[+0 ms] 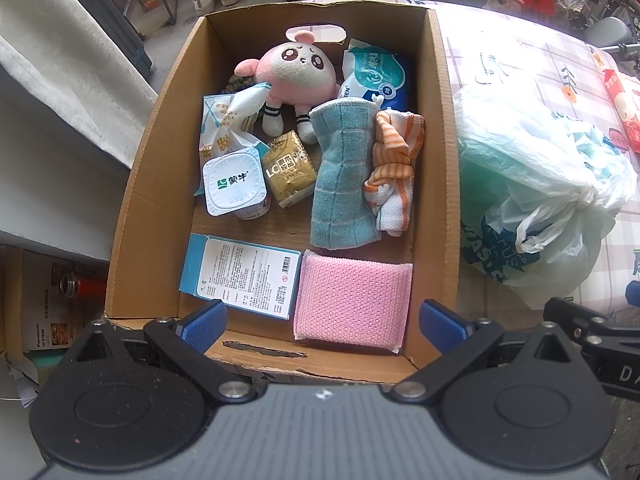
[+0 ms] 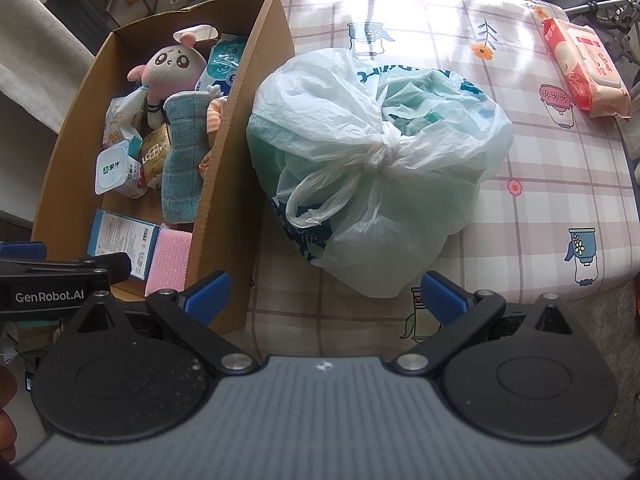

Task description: Organize soft objects

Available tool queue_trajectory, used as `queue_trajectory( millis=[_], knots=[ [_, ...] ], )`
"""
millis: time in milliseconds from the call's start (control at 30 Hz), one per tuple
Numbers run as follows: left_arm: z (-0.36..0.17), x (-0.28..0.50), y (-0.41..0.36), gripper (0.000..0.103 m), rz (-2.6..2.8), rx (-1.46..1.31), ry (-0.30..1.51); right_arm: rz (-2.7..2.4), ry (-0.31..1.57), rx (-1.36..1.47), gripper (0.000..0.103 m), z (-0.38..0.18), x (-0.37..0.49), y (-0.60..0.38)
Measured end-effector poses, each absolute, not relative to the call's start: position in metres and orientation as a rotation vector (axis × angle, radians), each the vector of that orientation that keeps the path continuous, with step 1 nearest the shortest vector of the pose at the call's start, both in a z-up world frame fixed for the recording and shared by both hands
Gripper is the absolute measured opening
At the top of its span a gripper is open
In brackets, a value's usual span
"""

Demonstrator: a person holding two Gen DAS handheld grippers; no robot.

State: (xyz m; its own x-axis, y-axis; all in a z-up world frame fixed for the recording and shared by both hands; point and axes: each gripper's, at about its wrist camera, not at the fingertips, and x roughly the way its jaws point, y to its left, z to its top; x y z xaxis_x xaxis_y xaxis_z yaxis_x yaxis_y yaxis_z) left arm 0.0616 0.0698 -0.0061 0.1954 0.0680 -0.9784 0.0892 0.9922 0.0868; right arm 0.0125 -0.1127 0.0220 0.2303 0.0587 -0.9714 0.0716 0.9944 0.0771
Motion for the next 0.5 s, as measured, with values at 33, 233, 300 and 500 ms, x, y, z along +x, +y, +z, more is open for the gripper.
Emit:
queue_trajectory(
  millis=[33,233,300,500],
  knots=[
    [-0.0059,0.0616,0.0699,0.103,-0.015,0.134,1.376,-0.009,1.339,0.114,0.102,0.0221,0.0123,-0.1125],
    [-0.0061,0.0609,0.0694,0.103,-0.015,0.135,1.377,-0.011,1.339,0.109,0.102,0.0235,0.0167,-0.1141],
    [-0.0057,0.0606,0.0696,0.103,-0.015,0.134,1.377,-0.011,1.339,0.112,0.102,0.0233,0.0156,-0.1140],
    [-0.0057,0.0599,0.0697,0.103,-0.013,0.137,1.375,-0.010,1.335,0.111,0.102,0.0242,0.0157,-0.1141]
  ],
)
